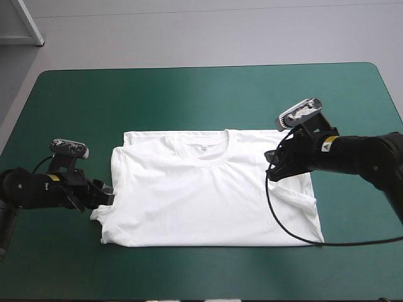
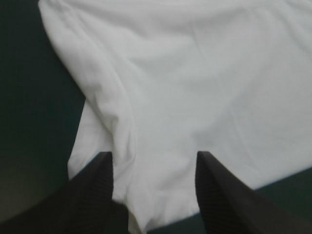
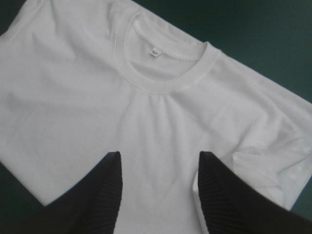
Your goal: Fold the cloth
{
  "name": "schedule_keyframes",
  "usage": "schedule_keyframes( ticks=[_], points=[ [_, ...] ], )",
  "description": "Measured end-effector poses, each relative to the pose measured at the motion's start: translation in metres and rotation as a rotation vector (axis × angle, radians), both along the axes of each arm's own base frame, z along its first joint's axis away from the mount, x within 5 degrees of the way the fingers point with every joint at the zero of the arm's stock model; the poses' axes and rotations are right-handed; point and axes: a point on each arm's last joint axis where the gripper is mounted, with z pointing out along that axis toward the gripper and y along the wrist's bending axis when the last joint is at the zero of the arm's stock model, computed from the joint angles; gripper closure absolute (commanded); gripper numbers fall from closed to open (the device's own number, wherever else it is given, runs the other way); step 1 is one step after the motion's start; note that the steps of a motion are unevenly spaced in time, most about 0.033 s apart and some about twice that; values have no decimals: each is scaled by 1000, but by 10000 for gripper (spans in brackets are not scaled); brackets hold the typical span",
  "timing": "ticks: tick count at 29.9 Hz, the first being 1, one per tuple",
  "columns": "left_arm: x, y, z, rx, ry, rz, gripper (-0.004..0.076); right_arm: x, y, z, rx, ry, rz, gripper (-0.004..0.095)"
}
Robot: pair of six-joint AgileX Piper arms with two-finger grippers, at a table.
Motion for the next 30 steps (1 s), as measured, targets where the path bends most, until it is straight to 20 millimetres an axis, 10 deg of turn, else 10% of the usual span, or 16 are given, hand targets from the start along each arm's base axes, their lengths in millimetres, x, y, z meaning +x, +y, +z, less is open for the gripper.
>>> schedule_keyframes(
  ticks=[16,30],
  points=[
    [-52,6,-86,48,294,114,346,-41,-19,-12,-54,70,-31,517],
    [-39,3,-95,-20,260,155,346,-37,-18,-39,-68,114,-45,517]
  ],
)
